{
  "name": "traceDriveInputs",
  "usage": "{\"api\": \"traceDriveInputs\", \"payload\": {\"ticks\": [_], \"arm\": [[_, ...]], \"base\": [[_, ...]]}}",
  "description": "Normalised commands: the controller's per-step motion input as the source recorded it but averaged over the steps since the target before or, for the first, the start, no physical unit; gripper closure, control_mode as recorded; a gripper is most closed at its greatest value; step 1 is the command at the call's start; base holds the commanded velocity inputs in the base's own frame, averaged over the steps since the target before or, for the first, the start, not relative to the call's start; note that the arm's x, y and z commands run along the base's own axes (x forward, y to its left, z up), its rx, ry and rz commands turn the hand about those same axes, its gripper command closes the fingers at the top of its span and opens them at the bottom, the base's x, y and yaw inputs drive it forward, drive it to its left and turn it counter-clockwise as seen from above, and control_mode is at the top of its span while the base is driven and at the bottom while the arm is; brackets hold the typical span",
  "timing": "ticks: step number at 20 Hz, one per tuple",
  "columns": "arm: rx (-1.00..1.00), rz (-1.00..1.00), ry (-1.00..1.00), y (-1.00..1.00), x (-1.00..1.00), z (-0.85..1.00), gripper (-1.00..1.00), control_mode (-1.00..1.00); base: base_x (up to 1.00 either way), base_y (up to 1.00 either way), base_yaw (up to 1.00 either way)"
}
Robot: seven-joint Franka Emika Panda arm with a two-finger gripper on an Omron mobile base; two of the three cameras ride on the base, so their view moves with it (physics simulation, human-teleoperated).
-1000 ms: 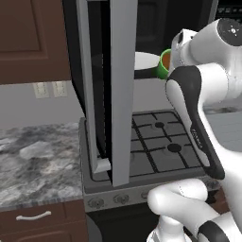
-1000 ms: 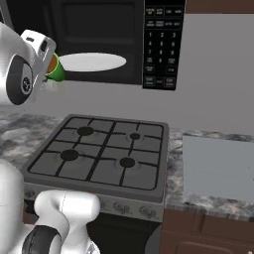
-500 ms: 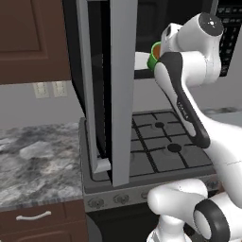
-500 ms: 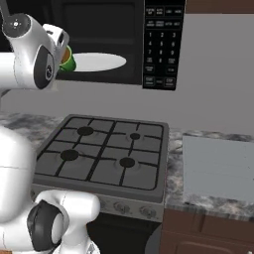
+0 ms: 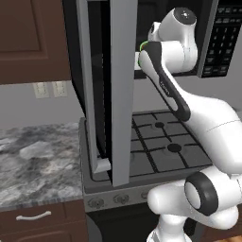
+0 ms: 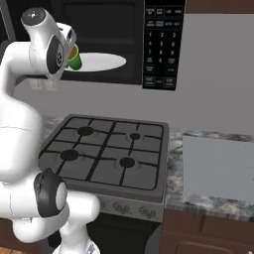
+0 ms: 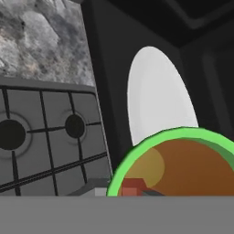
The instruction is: Place the microwavable item in the microwave. Then, close the microwave door and press the start button.
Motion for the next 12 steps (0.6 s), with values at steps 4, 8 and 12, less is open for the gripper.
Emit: {"api": "traceDriveInputs", "payload": {"ticks": [4, 8, 12], "arm": [[-0.03, 0.0, 0.13, 0.04, 0.61, -0.02, 1.0, -1.0], [-0.04, 0.0, 0.08, 0.0, 0.49, -0.18, 1.0, -1.0], [-0.04, 0.0, 0.05, 0.0, 0.46, -0.21, 1.0, -1.0]], "base": [[0.0, 0.0, 0.0], [0.0, 0.0, 0.0], [0.0, 0.0, 0.0]]}}
